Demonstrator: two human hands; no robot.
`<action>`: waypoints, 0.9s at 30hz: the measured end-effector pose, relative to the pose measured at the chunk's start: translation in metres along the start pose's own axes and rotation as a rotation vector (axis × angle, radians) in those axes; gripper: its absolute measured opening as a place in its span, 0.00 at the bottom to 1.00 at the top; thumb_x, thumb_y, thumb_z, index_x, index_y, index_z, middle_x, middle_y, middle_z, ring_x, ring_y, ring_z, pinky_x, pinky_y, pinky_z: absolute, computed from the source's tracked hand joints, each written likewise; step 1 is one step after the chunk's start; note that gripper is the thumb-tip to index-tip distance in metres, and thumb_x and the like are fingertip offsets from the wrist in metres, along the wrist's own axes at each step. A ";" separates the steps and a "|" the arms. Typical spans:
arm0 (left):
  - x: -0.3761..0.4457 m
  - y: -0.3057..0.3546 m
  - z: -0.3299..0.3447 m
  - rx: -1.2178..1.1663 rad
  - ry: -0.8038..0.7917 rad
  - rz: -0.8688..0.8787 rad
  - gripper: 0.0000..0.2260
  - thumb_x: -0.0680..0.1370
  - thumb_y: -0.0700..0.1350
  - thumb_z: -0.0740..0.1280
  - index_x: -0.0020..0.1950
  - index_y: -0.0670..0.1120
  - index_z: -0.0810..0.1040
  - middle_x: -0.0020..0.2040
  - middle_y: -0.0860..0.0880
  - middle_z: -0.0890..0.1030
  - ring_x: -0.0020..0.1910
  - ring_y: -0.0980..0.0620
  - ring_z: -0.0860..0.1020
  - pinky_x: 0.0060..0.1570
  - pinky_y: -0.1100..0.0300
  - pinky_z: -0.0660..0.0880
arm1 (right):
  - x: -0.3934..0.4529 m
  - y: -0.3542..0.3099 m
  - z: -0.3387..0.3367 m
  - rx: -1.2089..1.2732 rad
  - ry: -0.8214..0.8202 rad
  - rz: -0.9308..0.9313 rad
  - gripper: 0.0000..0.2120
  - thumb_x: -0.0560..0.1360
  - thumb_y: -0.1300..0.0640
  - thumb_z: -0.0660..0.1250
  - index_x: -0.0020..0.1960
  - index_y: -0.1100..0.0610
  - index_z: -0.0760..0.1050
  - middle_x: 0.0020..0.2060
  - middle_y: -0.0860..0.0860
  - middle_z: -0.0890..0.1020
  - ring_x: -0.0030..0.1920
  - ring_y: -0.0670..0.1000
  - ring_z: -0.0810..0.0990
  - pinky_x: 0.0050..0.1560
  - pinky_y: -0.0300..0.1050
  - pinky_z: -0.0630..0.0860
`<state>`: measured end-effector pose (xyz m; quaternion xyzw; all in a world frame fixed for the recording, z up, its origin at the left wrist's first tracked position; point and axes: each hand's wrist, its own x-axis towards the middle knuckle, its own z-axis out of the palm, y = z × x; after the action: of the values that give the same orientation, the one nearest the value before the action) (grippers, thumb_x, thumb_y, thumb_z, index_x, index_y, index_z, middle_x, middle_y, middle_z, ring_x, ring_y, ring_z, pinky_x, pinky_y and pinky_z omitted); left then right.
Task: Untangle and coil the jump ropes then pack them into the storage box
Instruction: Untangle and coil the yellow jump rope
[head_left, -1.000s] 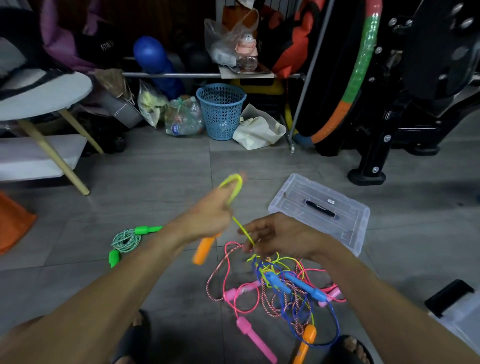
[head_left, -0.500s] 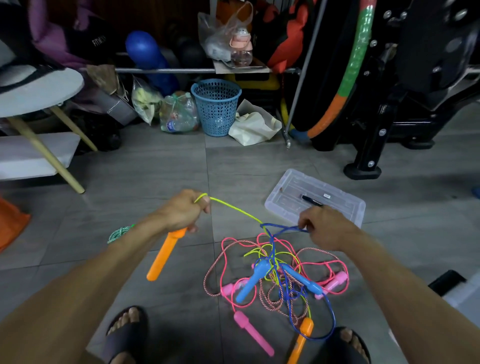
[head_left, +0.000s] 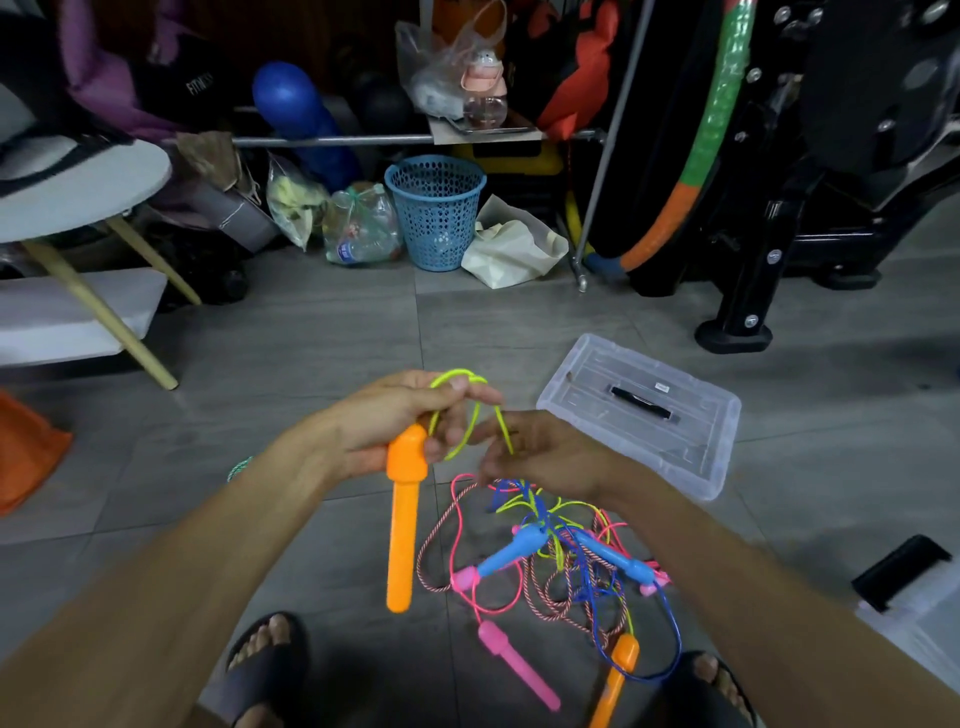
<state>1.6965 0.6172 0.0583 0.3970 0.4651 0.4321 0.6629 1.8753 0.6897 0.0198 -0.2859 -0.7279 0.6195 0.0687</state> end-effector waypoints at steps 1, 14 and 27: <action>-0.002 0.002 -0.004 -0.066 0.025 0.025 0.15 0.76 0.46 0.60 0.56 0.39 0.79 0.26 0.48 0.73 0.20 0.56 0.66 0.22 0.65 0.64 | 0.000 0.007 -0.005 -0.044 0.071 0.034 0.09 0.75 0.72 0.62 0.51 0.60 0.75 0.36 0.55 0.81 0.34 0.41 0.80 0.41 0.35 0.75; -0.009 0.018 0.001 -0.407 0.222 0.242 0.16 0.75 0.45 0.61 0.59 0.39 0.76 0.29 0.52 0.79 0.18 0.59 0.68 0.20 0.69 0.64 | -0.006 0.016 -0.020 -0.430 0.220 0.080 0.07 0.74 0.63 0.66 0.43 0.55 0.82 0.38 0.51 0.81 0.39 0.46 0.79 0.46 0.38 0.75; 0.010 -0.008 0.011 0.811 0.217 0.185 0.22 0.71 0.26 0.53 0.60 0.44 0.70 0.62 0.53 0.76 0.61 0.55 0.76 0.49 0.64 0.75 | -0.016 -0.023 0.008 -0.125 -0.007 0.000 0.12 0.69 0.66 0.66 0.51 0.57 0.80 0.37 0.51 0.81 0.41 0.47 0.78 0.51 0.46 0.75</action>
<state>1.7102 0.6223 0.0506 0.6178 0.6267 0.3112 0.3589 1.8770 0.6731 0.0438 -0.2874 -0.7652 0.5740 0.0483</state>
